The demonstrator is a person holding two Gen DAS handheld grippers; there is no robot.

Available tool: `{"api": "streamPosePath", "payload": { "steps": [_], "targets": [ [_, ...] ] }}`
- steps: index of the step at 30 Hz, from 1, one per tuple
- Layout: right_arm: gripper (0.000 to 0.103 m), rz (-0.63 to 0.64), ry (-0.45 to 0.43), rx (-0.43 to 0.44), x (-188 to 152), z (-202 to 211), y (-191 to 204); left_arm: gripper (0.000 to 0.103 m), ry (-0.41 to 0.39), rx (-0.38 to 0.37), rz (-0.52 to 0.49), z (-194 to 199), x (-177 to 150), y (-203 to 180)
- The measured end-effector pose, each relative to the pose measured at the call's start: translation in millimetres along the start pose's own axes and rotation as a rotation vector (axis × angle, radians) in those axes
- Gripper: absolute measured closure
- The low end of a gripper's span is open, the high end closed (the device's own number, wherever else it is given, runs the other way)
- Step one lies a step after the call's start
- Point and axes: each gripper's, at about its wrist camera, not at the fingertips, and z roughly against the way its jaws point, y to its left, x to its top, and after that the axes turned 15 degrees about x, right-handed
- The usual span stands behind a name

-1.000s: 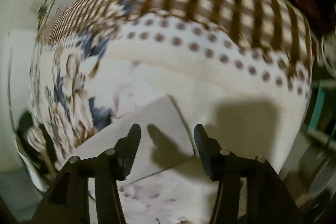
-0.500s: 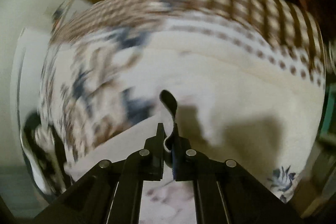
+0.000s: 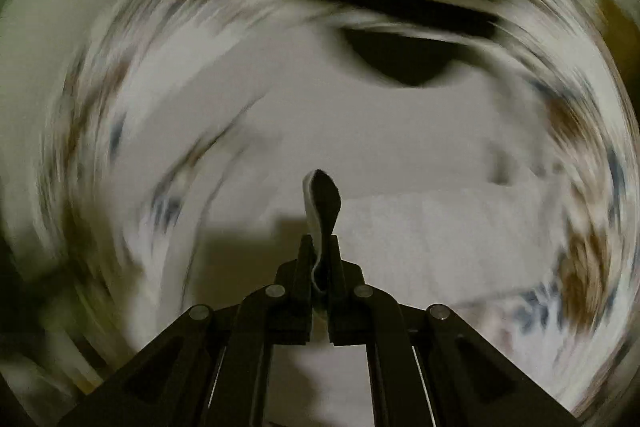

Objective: Fold small clothes

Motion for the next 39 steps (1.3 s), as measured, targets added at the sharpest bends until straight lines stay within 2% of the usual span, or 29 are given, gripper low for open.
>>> {"api": "streamPosePath", "payload": {
  "steps": [2,5,8,11,13,15,17,19,22,25,27,30,31,32,33,34,35,36,39],
  "targets": [
    [0.098,0.208,0.115,-0.011,-20,-42,60,0.000,0.019,0.019,0.026,-11,-6,15],
    [0.098,0.363,0.224,-0.031,-56,-78,108,0.000,0.060,0.039,0.063,-29,-16,34],
    [0.098,0.406,0.292,-0.047,-85,-97,125,0.000,0.095,0.051,0.091,-46,-26,47],
    [0.097,0.403,0.345,-0.087,-98,-112,122,0.000,0.124,0.050,0.123,-54,-33,56],
    [0.094,0.329,0.359,-0.047,-99,-112,112,0.000,0.145,0.041,0.147,-58,-35,64],
    [0.083,0.232,0.370,0.041,-94,-102,96,0.000,0.160,0.024,0.171,-61,-36,71],
    [0.053,0.075,0.331,0.156,-87,-78,73,0.000,0.178,-0.012,0.203,-68,-36,82],
    [0.046,-0.028,0.286,0.198,-82,-60,51,0.000,0.203,-0.057,0.238,-76,-36,91],
    [0.046,-0.186,0.219,0.194,-86,-31,10,0.000,0.274,-0.150,0.316,-99,-36,106],
    [0.046,-0.314,0.195,0.157,-76,-22,-40,0.000,0.375,-0.326,0.405,-135,-39,109],
    [0.046,-0.393,0.183,0.145,-80,-17,-63,0.005,0.459,-0.413,0.484,-166,-45,107],
    [0.046,-0.472,0.161,0.145,-83,-11,-96,0.006,0.505,-0.460,0.564,-198,-48,100],
    [0.046,-0.493,0.151,0.150,-85,-8,-103,0.011,0.513,-0.455,0.573,-205,-48,96],
    [0.046,-0.502,0.146,0.152,-79,-9,-110,0.019,0.516,-0.448,0.576,-210,-47,93],
    [0.046,-0.508,0.142,0.152,-81,-6,-114,0.023,0.506,-0.431,0.580,-211,-43,91],
    [0.046,-0.511,0.140,0.149,-80,-7,-112,0.032,0.477,-0.413,0.585,-207,-40,90],
    [0.046,-0.513,0.138,0.151,-83,-3,-117,0.073,0.441,-0.396,0.584,-200,-36,91],
    [0.046,-0.514,0.136,0.154,-84,-1,-117,0.097,0.420,-0.356,0.569,-192,-32,90],
    [0.046,-0.511,0.136,0.159,-93,0,-114,0.097,0.335,-0.286,0.541,-159,-20,93]
  ]
}}
